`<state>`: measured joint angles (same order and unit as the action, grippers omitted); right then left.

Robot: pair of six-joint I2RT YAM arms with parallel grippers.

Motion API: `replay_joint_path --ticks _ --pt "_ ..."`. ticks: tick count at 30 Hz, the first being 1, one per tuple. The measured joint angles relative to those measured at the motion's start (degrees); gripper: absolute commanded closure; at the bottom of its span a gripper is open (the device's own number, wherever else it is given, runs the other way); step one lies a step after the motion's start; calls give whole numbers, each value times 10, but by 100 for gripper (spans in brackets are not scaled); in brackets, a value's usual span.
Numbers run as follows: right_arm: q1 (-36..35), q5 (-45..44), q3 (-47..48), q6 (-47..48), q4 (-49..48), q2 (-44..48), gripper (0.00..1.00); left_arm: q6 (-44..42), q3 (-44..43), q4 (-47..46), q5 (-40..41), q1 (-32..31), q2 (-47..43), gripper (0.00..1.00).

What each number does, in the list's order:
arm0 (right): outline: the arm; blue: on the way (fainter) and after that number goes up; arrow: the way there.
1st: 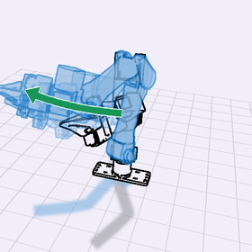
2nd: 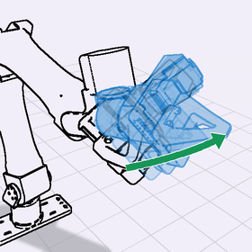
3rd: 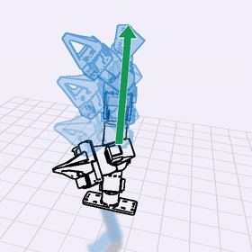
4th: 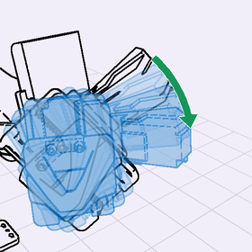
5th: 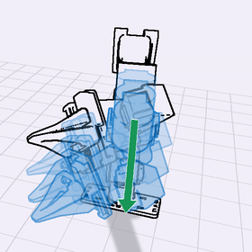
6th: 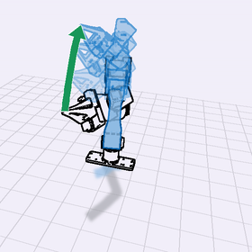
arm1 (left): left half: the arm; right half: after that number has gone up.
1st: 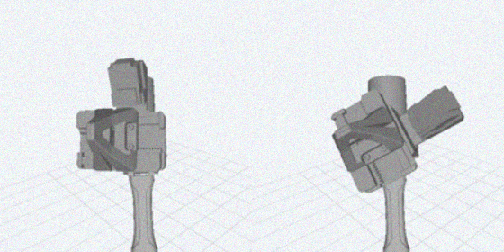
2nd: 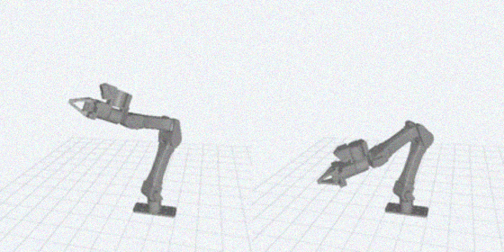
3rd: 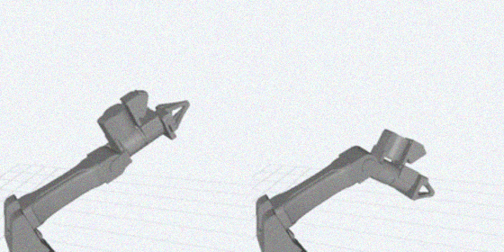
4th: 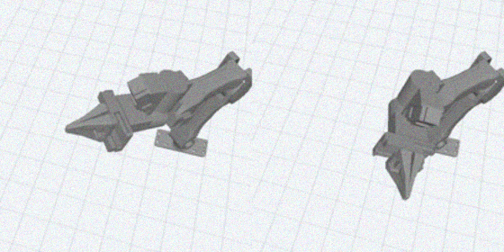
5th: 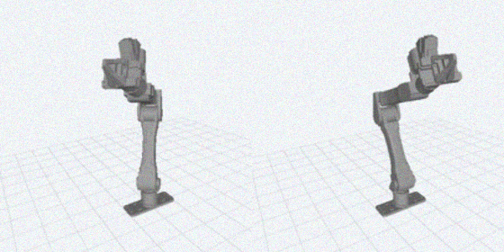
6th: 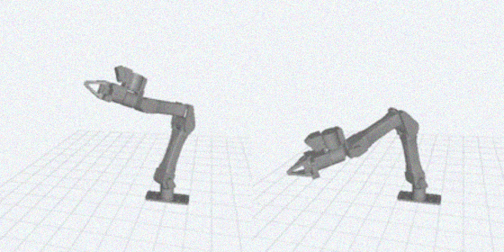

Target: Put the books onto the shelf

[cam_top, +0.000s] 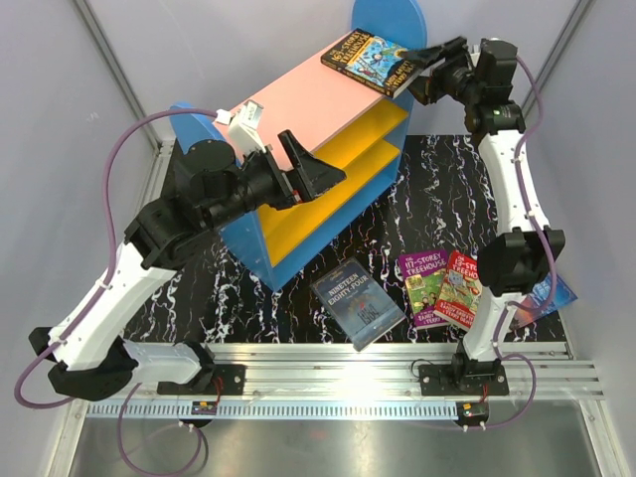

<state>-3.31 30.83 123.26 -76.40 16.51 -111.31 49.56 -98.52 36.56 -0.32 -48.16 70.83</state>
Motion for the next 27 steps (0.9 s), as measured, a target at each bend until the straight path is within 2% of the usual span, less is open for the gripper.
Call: replay_joint_path --ticks 6,13,18,24,27 --pt "0 1 28 7 5 13 0 0 8 -2 3 0 -16 1" --pt "9 69 145 35 194 -24 0 -3 8 -1 3 0 -17 1" --pt "21 112 210 29 281 -70 0 -2 8 -2 -4 0 -16 1" --pt "28 150 254 -20 262 -146 0 0 8 -5 -15 0 -5 1" --pt "28 159 195 3 264 -127 0 0 8 -6 -22 0 1 1"
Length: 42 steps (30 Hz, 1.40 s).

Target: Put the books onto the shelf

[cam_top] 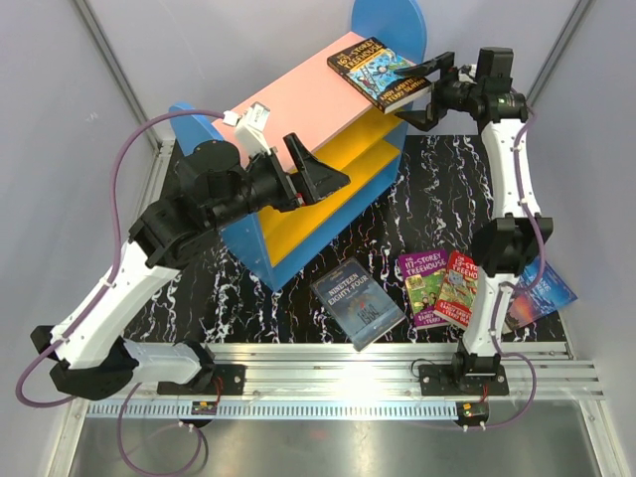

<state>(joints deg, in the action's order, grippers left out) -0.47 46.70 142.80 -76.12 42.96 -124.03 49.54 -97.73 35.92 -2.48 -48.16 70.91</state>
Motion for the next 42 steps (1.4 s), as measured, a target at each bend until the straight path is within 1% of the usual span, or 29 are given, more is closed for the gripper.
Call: replay_joint_path --ticks 3,5,7,9,11,16,17,18,19,20,21,22,23,24,25,28,29,30,31,32,33,37,39,42 --pt "9 9 -155 26 -39 99 0 0 3 -1 -2 0 1 1" --pt "16 10 -267 49 -35 190 0 0 7 -1 -3 0 1 1" --pt "22 10 -318 68 -26 241 0 0 8 0 -5 1 2 1" --pt "24 9 -338 91 -13 268 0 0 8 0 -8 1 3 1" --pt "24 9 -342 102 -12 275 0 0 8 -1 -9 1 5 1" --pt "24 9 -377 87 -82 275 0 0 8 -9 -23 1 22 1" --pt "24 8 -381 86 -89 272 3 0 8 -11 -25 1 27 1" --pt "24 8 -383 86 -95 269 22 0 8 -12 -29 1 31 1" --pt "24 8 -384 88 -102 267 31 0 8 -12 -30 1 33 1" --pt "24 8 -384 87 -109 264 45 0 8 -13 -33 1 38 1" --pt "24 7 -384 84 -119 261 69 0 8 -13 -34 1 40 1" --pt "24 9 -384 82 -131 259 78 1 9 -14 -35 1 41 1" --pt "24 10 -382 74 -153 257 98 3 11 -17 -36 1 41 1" --pt "24 10 -376 79 -151 255 100 4 12 -19 -37 1 41 1" --pt "24 11 -349 78 -135 244 100 4 16 -23 -37 1 40 1" --pt "24 7 -224 83 -115 190 99 5 30 -28 -38 1 38 1" --pt "24 8 -167 83 -105 163 95 5 36 -28 -38 1 37 1" --pt "24 10 -132 81 -102 146 88 5 40 -28 -38 1 37 1" --pt "24 14 -90 75 -100 125 67 5 44 -28 -38 1 37 1" --pt "22 20 -49 62 -105 104 31 6 46 -26 -38 1 37 1" --pt "21 23 -19 45 -113 85 1 7 46 -25 -39 1 37 1" --pt "19 37 62 -8 -170 12 0 7 43 -24 -45 1 37 1" --pt "20 43 64 -17 -174 -12 0 6 37 -18 -47 1 40 1" --pt "23 45 17 -12 -158 -16 0 6 33 -17 -49 1 42 1"
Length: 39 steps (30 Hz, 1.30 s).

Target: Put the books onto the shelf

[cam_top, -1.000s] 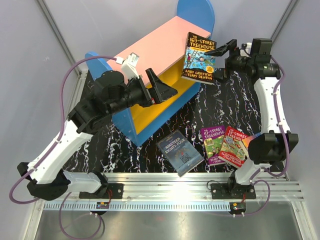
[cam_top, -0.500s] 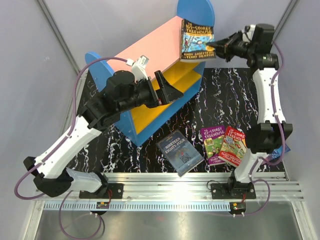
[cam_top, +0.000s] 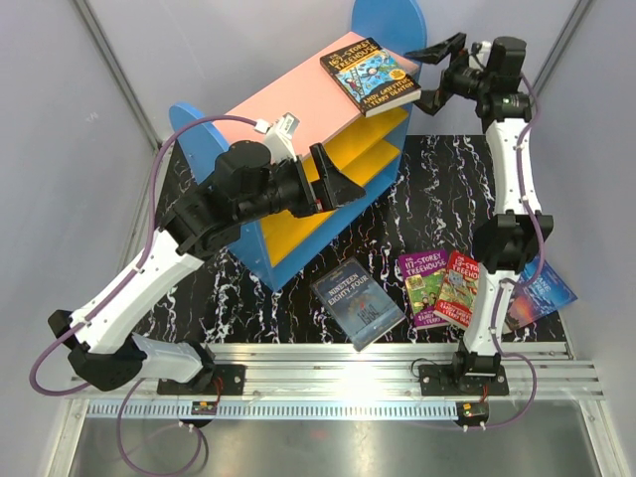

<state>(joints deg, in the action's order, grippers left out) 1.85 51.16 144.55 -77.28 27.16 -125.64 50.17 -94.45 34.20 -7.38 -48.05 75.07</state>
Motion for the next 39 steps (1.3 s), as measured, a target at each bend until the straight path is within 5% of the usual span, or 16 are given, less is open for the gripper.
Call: replay_joint_path --ticks 5,10,11,12,14,15,20,26,39 --pt "19 4 -129 59 59 58 0 0 0 0 -4 0 0 1" --pt "69 -14 -155 181 196 141 0 -1 0 0 -4 0 0 1" --pt "75 -23 -163 203 215 165 10 -2 0 0 -4 0 0 1" --pt "78 -26 -175 221 226 192 59 -2 0 0 -4 0 1 1" --pt "70 -28 -226 242 226 257 96 -2 0 0 -4 0 1 1" --pt "61 -29 -254 245 223 291 100 -2 0 0 -4 0 2 1" --pt "0 -37 -340 245 202 370 100 -3 0 -3 -9 0 12 1" --pt "-52 -68 -342 233 179 303 100 -5 0 -3 -10 0 12 1" --pt "-52 -91 -124 223 195 155 100 -7 24 10 2 5 -53 1"
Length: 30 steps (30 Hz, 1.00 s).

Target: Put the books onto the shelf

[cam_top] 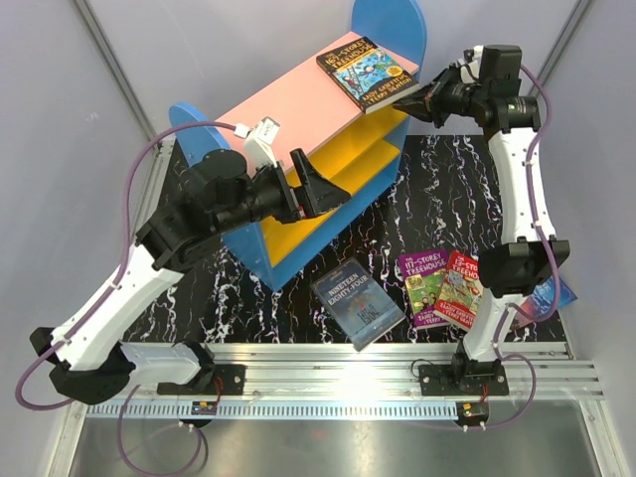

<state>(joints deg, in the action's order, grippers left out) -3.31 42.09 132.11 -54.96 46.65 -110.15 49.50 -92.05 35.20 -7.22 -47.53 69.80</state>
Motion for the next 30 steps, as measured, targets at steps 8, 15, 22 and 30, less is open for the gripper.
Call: replay_joint_path --ticks 8,15,22,30 --pt "0 10 28 -28 -14 -45 100 -2 25 13 13 8 -31 1" --pt "7 24 87 -60 -24 -108 100 -10 25 20 14 12 -33 1" --pt "38 43 87 -77 -39 -111 100 -21 32 21 14 14 -39 1" --pt "60 55 35 -27 -11 -88 46 -43 32 34 12 15 -37 1"
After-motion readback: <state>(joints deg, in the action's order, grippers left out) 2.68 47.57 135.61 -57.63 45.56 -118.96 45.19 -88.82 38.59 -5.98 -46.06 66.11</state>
